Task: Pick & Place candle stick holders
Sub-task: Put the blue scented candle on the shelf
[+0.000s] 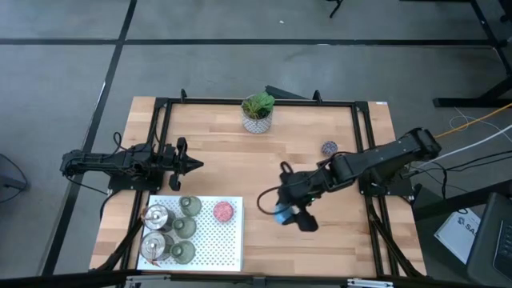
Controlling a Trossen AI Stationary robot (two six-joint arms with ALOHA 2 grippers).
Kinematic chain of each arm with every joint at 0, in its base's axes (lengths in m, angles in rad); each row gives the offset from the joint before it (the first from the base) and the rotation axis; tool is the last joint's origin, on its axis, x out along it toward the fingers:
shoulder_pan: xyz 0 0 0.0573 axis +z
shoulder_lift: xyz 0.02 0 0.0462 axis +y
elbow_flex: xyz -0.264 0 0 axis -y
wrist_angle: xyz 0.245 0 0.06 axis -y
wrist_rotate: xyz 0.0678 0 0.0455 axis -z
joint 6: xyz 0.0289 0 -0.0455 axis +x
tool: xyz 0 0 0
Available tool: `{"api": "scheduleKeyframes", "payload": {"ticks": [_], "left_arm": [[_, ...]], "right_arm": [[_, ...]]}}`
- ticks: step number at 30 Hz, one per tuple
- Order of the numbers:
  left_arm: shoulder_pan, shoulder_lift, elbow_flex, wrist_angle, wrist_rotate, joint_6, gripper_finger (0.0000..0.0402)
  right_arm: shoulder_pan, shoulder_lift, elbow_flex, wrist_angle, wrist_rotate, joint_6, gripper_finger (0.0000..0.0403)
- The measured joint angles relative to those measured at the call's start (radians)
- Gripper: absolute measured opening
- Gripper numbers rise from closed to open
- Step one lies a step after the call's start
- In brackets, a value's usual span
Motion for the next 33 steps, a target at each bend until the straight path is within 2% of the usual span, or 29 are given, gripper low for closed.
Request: {"api": "scheduleKeyframes", "payload": {"ticks": [4,11,17,22,30,33], "left_arm": [[0.000,0.000,0.000,-0.001,0.000,0.000,0.0006],[0.000,0.000,0.000,0.000,0.000,0.000,0.0006],[0.000,0.000,0.000,0.000,0.000,0.000,0.0006],[0.000,0.000,0.000,0.000,0.000,0.000,0.0006],[0.000,0.000,0.000,0.000,0.000,0.000,0.0006],[0.000,0.000,0.000,0.000,0.000,0.000,0.0006]], "right_arm": [[0.013,0.102,0.135,-0.021,-0.014,-0.126,0.0287],[0.018,0.318,0.430,-0.162,-0.012,-0.331,0.0287],[0.016,0.453,0.596,-0.195,0.099,-0.517,0.0287],[0.017,0.503,0.648,-0.141,0.180,-0.608,0.0287],[0.028,0.524,0.652,0.036,0.171,-0.668,0.0287],[0.040,0.540,0.651,0.039,0.163,-0.675,0.0287]]}}
